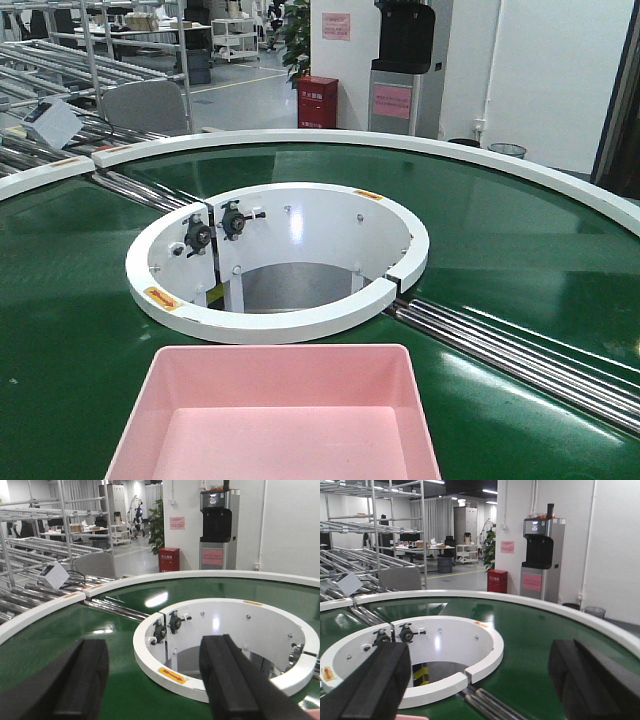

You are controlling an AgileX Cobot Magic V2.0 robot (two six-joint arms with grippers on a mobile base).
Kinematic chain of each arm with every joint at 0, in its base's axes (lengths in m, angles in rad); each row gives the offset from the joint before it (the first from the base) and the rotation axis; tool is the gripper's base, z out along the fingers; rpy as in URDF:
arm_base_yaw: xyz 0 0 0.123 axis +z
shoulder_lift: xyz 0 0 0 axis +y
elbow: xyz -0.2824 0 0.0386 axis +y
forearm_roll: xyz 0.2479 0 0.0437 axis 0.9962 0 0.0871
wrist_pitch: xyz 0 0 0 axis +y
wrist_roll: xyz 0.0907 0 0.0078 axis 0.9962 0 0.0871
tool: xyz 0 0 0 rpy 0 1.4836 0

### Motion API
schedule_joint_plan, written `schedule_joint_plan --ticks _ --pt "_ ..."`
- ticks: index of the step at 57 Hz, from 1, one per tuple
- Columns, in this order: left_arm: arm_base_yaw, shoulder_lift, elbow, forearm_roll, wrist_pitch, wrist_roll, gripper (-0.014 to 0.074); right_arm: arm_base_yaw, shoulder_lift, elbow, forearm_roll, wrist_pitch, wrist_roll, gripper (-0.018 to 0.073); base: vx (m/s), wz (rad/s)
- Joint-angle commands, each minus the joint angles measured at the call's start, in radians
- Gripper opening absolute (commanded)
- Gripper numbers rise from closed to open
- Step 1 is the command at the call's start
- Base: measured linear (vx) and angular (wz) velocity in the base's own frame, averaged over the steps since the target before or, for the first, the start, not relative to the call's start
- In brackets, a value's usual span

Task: Grab pink bin and stack on right shelf

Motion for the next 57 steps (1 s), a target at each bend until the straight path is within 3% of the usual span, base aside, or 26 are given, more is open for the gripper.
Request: schedule_joint_plan --ticks 1,4,10,15,22,27,38,57 --pt "-0.002 0.015 -0.036 -0.036 -0.05 -0.022 0.0532 0.023 0.033 -0.033 0.035 -0.037 0.008 0.0606 0.0 0.0" --pt "-0.012 0.032 -0.041 -0.056 -0.015 -0.021 0.0532 0.054 0.069 -0.064 0.03 0.034 0.007 0.0586 0.0 0.0" --pt "-0.043 0.094 -0.115 -0.054 0.17 -0.007 0.0532 0.137 0.201 -0.179 -0.03 0.205 0.0 0.0561 0.0 0.0" --pt "-0.066 0.186 -0.214 -0.055 0.286 -0.007 0.0532 0.198 0.343 -0.328 -0.069 0.364 0.049 0.0553 0.0 0.0" --pt "-0.097 0.346 -0.348 -0.081 0.415 -0.014 0.0532 0.226 0.576 -0.55 -0.093 0.572 0.143 0.055 0.0 0.0" --pt "-0.118 0.469 -0.412 -0.128 0.478 -0.014 0.0532 0.227 0.729 -0.655 -0.078 0.654 0.147 0.055 0.0 0.0" --pt "-0.164 0.715 -0.455 -0.182 0.499 -0.014 0.0532 0.227 1.013 -0.816 -0.013 0.727 0.145 0.055 0.0 0.0" --pt "-0.178 0.975 -0.455 -0.181 0.472 -0.014 0.0529 0.227 1.246 -0.836 -0.008 0.734 0.144 0.0549 0.0 0.0"
